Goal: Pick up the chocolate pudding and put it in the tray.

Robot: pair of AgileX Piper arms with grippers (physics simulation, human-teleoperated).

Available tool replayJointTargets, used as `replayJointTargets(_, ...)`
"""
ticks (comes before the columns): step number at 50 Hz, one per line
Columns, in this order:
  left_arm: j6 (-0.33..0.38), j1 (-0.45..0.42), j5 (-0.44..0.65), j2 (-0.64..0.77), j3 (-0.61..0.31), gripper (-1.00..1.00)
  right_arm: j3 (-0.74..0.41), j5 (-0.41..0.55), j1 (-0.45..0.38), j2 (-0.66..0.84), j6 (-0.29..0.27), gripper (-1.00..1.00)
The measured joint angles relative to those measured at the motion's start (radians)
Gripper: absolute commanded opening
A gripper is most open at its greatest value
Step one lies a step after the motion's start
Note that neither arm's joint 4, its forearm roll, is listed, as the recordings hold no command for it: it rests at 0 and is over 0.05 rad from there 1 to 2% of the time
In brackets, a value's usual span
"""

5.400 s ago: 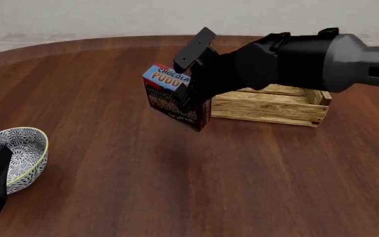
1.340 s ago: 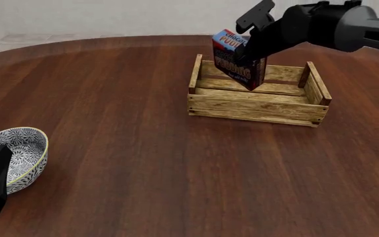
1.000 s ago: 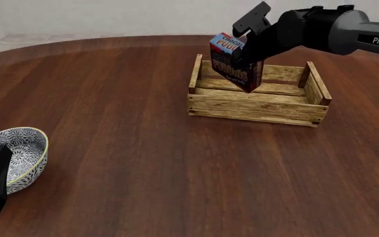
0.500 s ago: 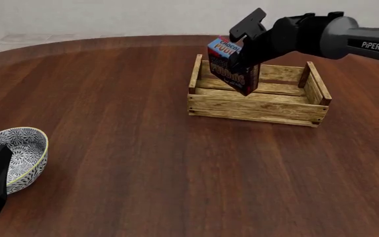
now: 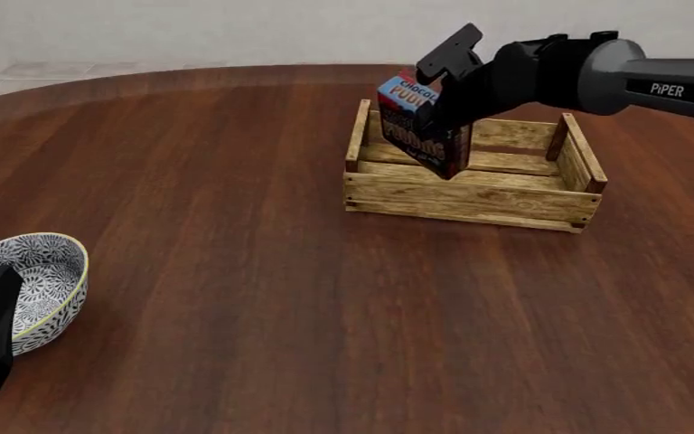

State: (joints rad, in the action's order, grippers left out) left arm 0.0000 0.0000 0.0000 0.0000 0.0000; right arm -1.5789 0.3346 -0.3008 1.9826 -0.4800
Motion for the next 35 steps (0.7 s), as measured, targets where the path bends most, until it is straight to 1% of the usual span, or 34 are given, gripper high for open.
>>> replayJointTargets(35,0.000,0.000,0.000,0.000,0.000,1.00,0.007,-0.030,-0.003,0.027,0.014,-1.00)
